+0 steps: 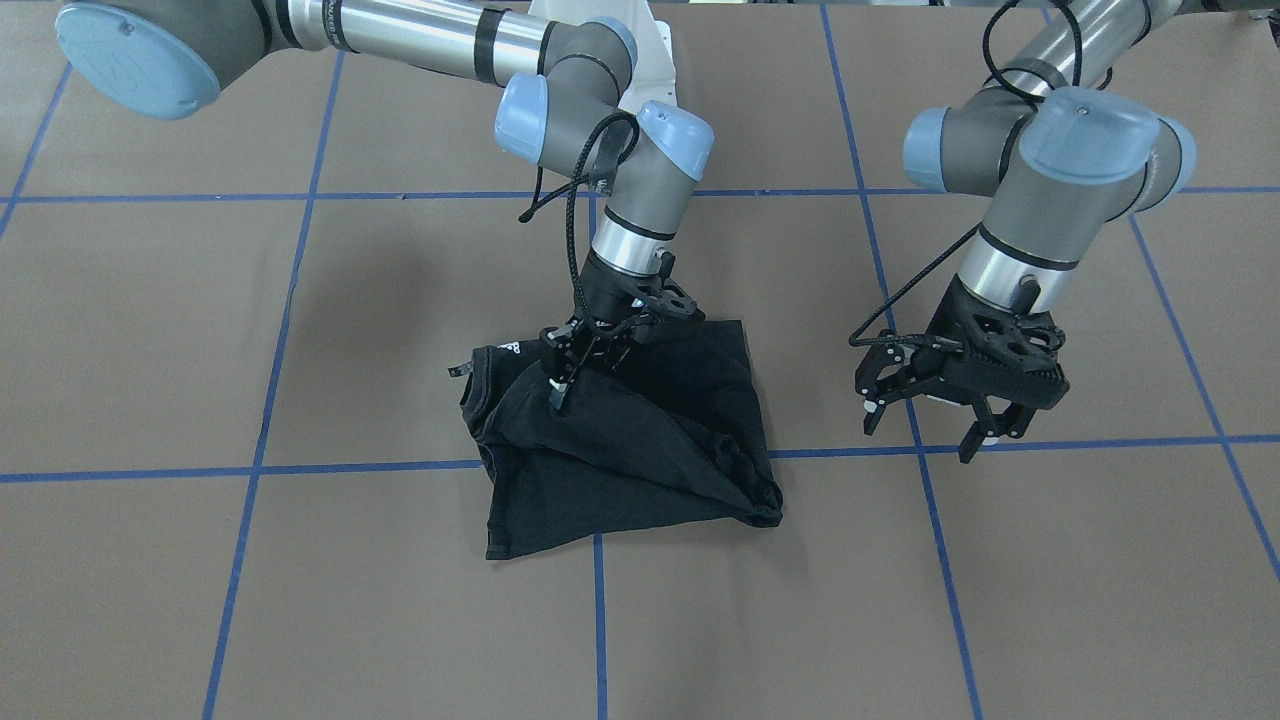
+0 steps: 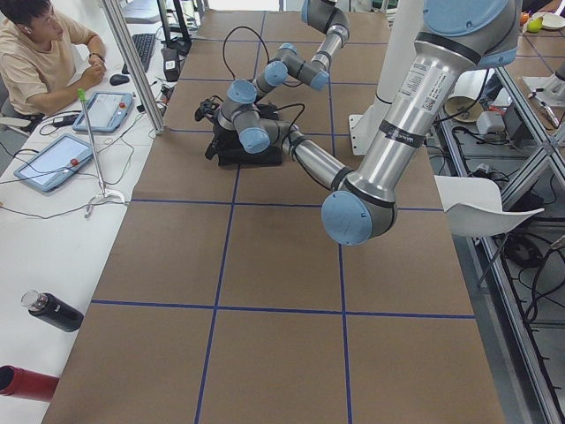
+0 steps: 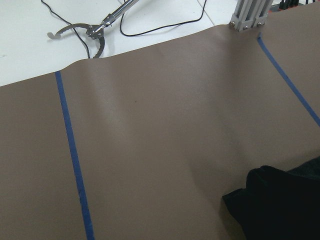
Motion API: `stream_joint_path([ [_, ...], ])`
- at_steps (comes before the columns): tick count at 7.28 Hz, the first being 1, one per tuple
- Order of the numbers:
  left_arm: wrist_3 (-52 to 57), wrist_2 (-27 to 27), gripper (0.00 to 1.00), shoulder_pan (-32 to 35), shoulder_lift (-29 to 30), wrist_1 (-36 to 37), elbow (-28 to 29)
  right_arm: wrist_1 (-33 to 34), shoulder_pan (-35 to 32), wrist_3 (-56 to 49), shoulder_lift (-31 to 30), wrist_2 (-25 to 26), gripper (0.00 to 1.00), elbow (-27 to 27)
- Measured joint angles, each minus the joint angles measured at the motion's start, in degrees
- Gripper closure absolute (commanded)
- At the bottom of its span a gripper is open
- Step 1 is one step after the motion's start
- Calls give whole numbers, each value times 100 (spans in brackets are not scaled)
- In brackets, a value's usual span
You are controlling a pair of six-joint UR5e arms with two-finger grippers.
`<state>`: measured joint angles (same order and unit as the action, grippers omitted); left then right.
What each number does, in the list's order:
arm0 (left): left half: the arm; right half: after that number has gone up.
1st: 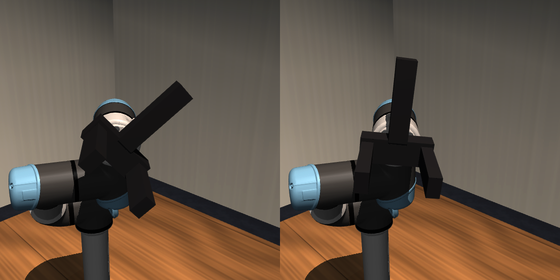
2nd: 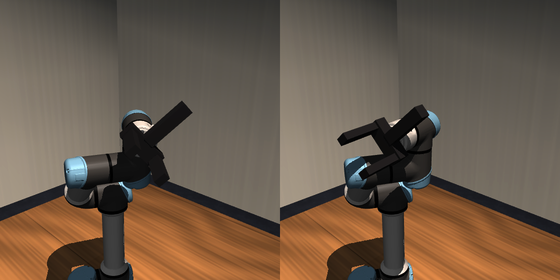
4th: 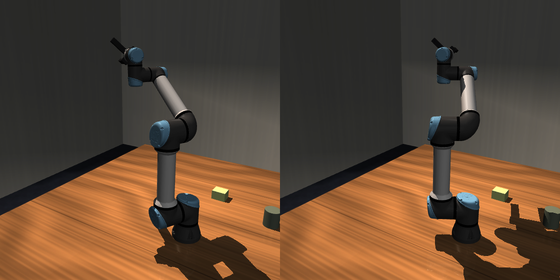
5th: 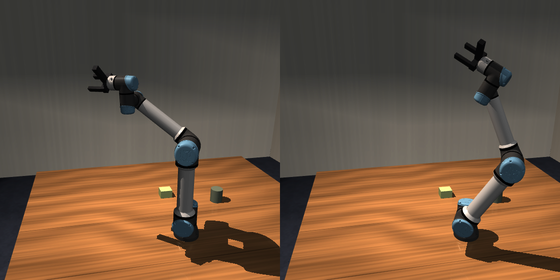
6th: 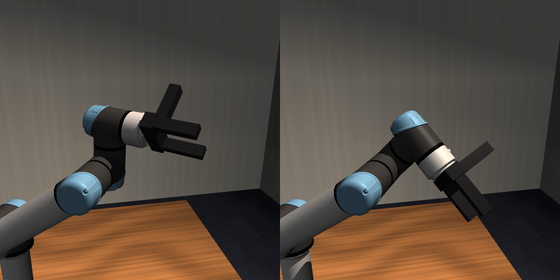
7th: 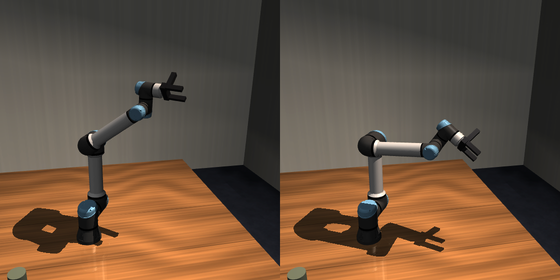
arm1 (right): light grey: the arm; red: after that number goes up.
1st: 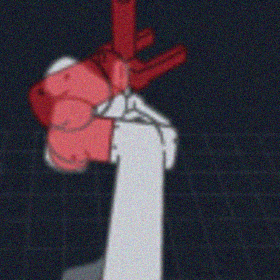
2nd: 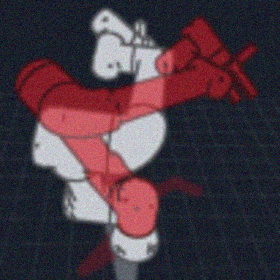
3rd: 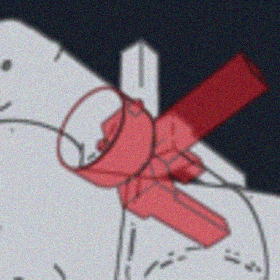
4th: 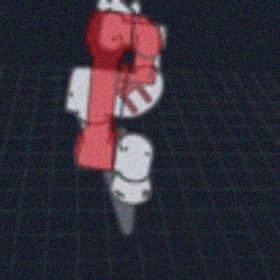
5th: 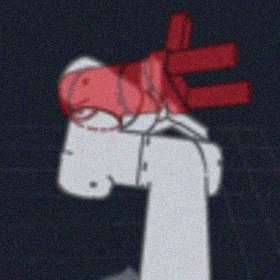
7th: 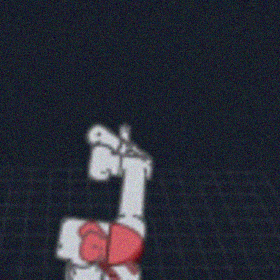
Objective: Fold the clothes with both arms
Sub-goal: 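Press and smooth the folded shirt's top with the right gripper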
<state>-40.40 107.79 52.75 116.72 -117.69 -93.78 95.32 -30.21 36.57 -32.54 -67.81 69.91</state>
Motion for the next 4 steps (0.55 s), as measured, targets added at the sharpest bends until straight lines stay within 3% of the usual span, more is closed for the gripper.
stream_joint_path([
  [2, -66, -9, 0, 6, -98, 0, -100, -1389, -391, -70, 165, -34, 57, -1133],
  [4, -78, -10, 0, 7, -225, 8, -231, -1776, -718, -191, 427, -631, 20, -1418],
])
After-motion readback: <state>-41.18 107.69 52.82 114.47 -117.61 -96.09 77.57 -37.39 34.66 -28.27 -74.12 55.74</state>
